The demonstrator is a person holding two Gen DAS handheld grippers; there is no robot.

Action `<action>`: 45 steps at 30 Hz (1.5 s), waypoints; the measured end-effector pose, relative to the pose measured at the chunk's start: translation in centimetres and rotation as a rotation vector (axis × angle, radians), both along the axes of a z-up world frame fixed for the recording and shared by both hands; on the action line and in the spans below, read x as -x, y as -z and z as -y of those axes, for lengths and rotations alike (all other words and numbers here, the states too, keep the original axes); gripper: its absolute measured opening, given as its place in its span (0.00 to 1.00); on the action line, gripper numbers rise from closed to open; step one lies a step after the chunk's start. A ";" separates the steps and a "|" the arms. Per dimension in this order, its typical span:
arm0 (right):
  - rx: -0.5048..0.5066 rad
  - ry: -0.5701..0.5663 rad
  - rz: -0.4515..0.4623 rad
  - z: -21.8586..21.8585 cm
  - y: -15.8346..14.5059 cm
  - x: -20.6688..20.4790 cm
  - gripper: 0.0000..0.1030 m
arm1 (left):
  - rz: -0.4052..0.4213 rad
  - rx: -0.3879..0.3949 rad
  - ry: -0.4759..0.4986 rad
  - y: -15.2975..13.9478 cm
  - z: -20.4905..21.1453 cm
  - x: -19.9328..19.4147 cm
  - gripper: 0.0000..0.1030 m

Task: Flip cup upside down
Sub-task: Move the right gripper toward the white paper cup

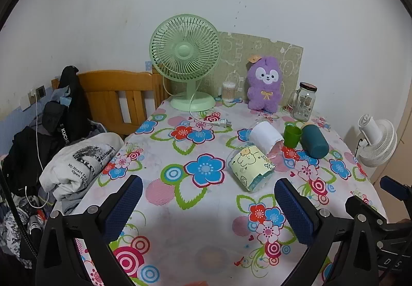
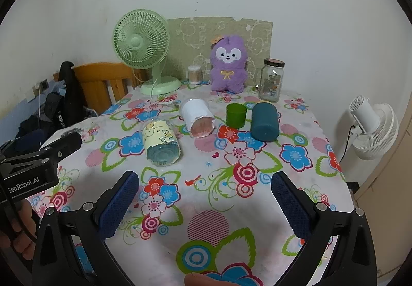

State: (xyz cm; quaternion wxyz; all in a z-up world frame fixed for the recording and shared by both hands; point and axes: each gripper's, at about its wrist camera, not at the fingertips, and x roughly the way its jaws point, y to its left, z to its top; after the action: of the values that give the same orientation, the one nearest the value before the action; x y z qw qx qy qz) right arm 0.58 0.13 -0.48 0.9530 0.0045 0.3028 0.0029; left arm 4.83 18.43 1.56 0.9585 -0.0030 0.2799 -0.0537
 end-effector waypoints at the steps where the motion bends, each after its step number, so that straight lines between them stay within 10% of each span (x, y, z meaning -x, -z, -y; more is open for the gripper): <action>1: 0.002 0.000 -0.002 0.0 0.1 -0.1 1.00 | -0.004 0.000 -0.001 0.1 0.0 -0.1 1.00; 45: 0.112 -0.089 -0.138 -2.3 1.9 -12.3 1.00 | -0.121 -0.041 -0.020 2.1 -1.7 -7.8 1.00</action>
State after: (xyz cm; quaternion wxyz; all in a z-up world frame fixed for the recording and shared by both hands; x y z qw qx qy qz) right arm 12.89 2.48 -2.33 0.9276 -0.0622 0.3674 0.0279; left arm 12.61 20.09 -0.50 0.9403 0.0106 0.3381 -0.0380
